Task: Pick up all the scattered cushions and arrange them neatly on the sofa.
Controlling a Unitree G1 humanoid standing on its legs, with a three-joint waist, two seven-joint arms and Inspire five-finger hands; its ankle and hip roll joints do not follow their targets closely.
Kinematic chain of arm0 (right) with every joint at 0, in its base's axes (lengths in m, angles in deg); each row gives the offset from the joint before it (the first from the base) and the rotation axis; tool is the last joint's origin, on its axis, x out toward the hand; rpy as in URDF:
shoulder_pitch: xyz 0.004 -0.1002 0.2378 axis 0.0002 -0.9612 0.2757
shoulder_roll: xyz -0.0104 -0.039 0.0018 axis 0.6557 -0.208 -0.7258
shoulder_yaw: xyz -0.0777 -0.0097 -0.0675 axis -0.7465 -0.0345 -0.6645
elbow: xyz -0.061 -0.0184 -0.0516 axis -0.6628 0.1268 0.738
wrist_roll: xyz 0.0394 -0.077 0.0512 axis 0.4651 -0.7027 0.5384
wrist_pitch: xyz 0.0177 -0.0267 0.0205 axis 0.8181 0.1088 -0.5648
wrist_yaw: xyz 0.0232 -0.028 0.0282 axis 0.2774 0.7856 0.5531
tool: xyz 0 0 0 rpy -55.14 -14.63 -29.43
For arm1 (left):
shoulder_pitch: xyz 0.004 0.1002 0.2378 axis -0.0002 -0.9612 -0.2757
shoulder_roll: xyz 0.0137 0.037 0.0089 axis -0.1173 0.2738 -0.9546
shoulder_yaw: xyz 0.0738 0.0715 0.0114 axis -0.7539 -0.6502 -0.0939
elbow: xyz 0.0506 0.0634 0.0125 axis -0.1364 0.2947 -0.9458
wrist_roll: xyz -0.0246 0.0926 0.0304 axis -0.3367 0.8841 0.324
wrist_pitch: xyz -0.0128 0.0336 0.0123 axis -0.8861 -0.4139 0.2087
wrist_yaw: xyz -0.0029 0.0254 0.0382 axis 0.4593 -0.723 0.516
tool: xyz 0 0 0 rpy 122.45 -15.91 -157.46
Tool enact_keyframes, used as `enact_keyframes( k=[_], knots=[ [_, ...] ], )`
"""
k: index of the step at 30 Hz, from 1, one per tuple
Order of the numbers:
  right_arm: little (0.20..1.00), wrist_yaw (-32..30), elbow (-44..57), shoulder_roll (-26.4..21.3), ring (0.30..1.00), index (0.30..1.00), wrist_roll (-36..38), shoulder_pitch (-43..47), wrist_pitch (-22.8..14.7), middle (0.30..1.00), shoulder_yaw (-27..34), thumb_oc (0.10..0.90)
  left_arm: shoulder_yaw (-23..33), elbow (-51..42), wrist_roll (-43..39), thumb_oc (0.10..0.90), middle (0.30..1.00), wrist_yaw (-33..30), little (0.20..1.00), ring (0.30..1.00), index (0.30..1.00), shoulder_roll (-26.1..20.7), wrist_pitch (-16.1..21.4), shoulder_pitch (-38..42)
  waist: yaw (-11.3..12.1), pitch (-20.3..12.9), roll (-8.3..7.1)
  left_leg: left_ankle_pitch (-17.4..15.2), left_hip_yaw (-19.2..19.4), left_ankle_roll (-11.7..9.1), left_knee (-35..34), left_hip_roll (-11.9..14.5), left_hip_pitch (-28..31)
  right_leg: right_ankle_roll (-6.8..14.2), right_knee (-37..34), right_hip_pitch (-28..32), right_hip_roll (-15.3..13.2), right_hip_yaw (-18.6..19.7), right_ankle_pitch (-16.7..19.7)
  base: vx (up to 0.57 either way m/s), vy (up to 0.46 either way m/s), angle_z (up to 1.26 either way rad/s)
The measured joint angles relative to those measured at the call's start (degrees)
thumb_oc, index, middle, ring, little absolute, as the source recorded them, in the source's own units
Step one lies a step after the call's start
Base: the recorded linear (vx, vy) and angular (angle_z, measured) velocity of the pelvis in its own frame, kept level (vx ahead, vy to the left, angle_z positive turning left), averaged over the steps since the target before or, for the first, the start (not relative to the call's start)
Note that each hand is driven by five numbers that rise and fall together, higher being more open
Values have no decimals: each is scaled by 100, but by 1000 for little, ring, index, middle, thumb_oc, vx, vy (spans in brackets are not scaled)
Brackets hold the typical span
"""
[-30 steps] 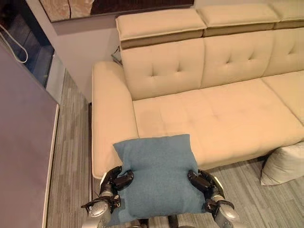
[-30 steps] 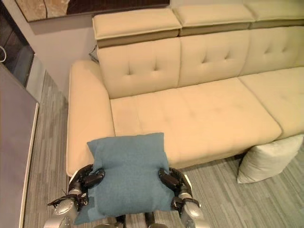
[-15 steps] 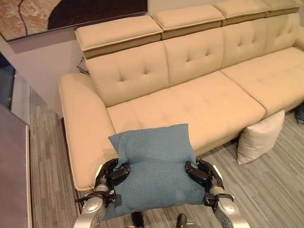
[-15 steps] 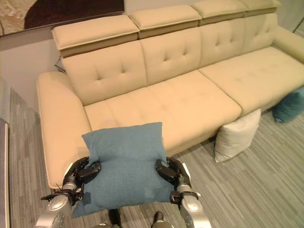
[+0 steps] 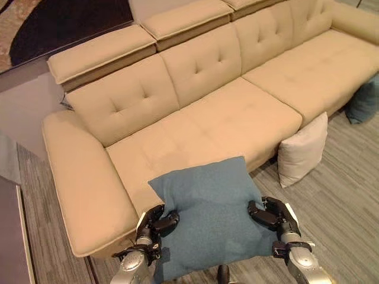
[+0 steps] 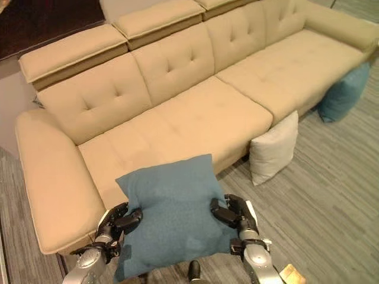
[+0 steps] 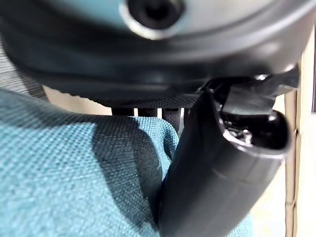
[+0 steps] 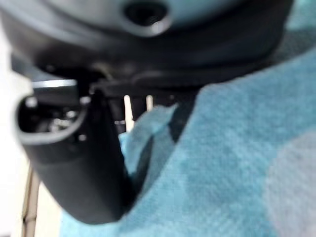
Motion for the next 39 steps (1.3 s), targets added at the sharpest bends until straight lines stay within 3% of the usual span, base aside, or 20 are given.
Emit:
enact_keyframes(
  k=[1, 4, 10, 12, 14, 16, 18, 19, 21, 24, 25, 28, 31, 33, 34, 36, 39],
  knots=[
    [300, -10, 8, 43, 300, 300, 0, -78, -2, 300, 8, 400, 6, 2, 6, 400, 300, 0, 300, 300, 300, -5, 1, 5, -70, -40, 108, -199, 124, 288, -6, 85, 30, 26, -2, 9, 131, 8, -96, 138, 36, -13],
    [300, -49, 57, 291, 300, 300, -7, -66, -1, 300, -50, 400, 118, -27, 16, 400, 300, -8, 300, 300, 300, -237, -3, 119, 81, 101, -140, -260, 322, 262, -222, 54, 216, 101, -5, -39, 122, 299, -120, 144, 56, -39],
    [300, -43, 83, 383, 300, 300, -14, -28, 0, 300, -249, 400, 202, -38, 24, 400, 300, -9, 300, 300, 300, -462, -108, 83, 256, 120, -234, -436, 487, 420, -338, -58, 589, 257, 182, 70, -2, 602, -203, 117, 83, -32],
    [300, -7, 101, 422, 300, 300, -72, 39, 0, 300, -259, 400, 286, -55, 68, 400, 300, -8, 300, 300, 300, -476, -107, 88, 325, 130, -256, -474, 609, 450, -348, -5, 657, 379, 785, -214, 36, 627, -381, 18, 47, -44],
    [300, 7, 105, 486, 300, 300, -136, 224, 15, 300, -259, 400, 299, -57, 71, 400, 300, -19, 300, 300, 300, -578, -105, 209, 322, 242, -306, -536, 648, 521, -239, 86, 684, 778, 2105, -858, 25, 599, -658, 57, 49, -27],
    [300, 17, 129, 562, 300, 300, -189, 312, 13, 300, -223, 400, 336, -47, 71, 400, 300, -20, 300, 300, 300, -610, -99, 272, 305, 336, -425, -743, 600, 624, -171, 28, 700, 941, 3313, -1493, -144, 557, -875, 136, 2, -7],
    [300, 39, 168, 559, 300, 300, -215, 288, 15, 300, -232, 400, 345, -50, 70, 400, 300, -26, 300, 300, 300, -610, -101, 199, 231, 339, -451, -710, 580, 664, -179, -75, 735, 827, 3323, -1715, -358, 431, -997, 266, -82, 11],
    [300, 70, 208, 557, 300, 300, -272, 287, 19, 300, -249, 400, 354, -37, 68, 400, 300, -32, 300, 300, 300, -559, -103, 164, 235, 365, -390, -771, 526, 653, -257, -105, 769, 602, 2591, -1801, -444, 272, -960, 297, -136, 13],
    [300, 75, 234, 563, 300, 300, -322, 278, 21, 300, -362, 400, 469, 5, 68, 400, 300, -35, 300, 300, 300, -561, -105, 149, 196, 363, -387, -742, 406, 584, -349, -162, 802, 594, 1694, -1949, -350, 600, -618, 294, -185, 33],
    [300, 71, 228, 574, 300, 300, -322, 121, 41, 300, -355, 400, 496, 10, 76, 400, 300, -35, 300, 300, 300, -488, -106, 40, 156, 305, -441, -800, 186, 458, -367, -221, 1044, 356, 1043, -1552, -287, 591, 92, 177, -161, 55],
    [300, 71, 228, 505, 300, 300, -322, 108, 53, 300, -341, 400, 512, -8, 74, 400, 300, -38, 300, 300, 300, -380, -107, -94, 175, 231, -314, -919, 25, 332, -303, -70, 1108, 233, 938, -1369, -153, 536, 437, 199, -221, 45],
    [300, 72, 231, 344, 300, 300, -332, 209, 53, 300, -336, 400, 492, -22, 58, 400, 300, -38, 300, 300, 300, -259, -107, -152, 224, 190, -253, -1002, -145, 209, 93, 194, 1019, 1, 548, -960, 91, 252, 465, 130, -222, 38],
    [300, 61, 234, 286, 300, 300, -327, 216, 52, 300, -138, 400, 344, -20, 52, 400, 300, -37, 300, 300, 300, -210, -105, 23, 219, 195, -418, -1098, -216, 64, 1809, 130, 151, -174, 384, -723, -14, -32, 338, 58, -125, 53],
    [300, 58, 243, 289, 300, 300, -327, 241, 52, 300, -111, 400, 304, -24, 48, 400, 300, -36, 300, 300, 300, -195, -102, 17, 235, 200, -430, -1211, -130, 28, 2575, 205, -214, -341, 383, -600, 47, -109, 234, 158, -106, 15],
    [300, 53, 272, 286, 300, 300, -325, 207, 52, 300, -99, 400, 282, -26, 41, 400, 300, -35, 300, 300, 300, -200, -103, 11, 212, 198, -426, -1213, -44, 23, 2625, 252, -288, -430, 366, -519, 98, -200, 35, 218, -69, 28],
    [300, 16, 268, 297, 300, 300, -311, 102, 61, 300, 40, 400, 221, -27, 45, 400, 300, -27, 300, 300, 300, -180, -102, 155, 176, 215, -449, -1272, 212, 113, 2663, 279, -562, -469, 230, -359, 133, -400, -23, 164, -4, 52],
    [300, -11, 272, 296, 300, 300, -310, 108, 59, 300, 80, 400, 186, -29, 57, 400, 300, -26, 300, 300, 300, -160, -104, 199, 139, 249, -551, -1233, 391, 122, 1699, 146, -703, -419, 57, -218, 165, -648, 25, 153, 20, 35]
  ],
)
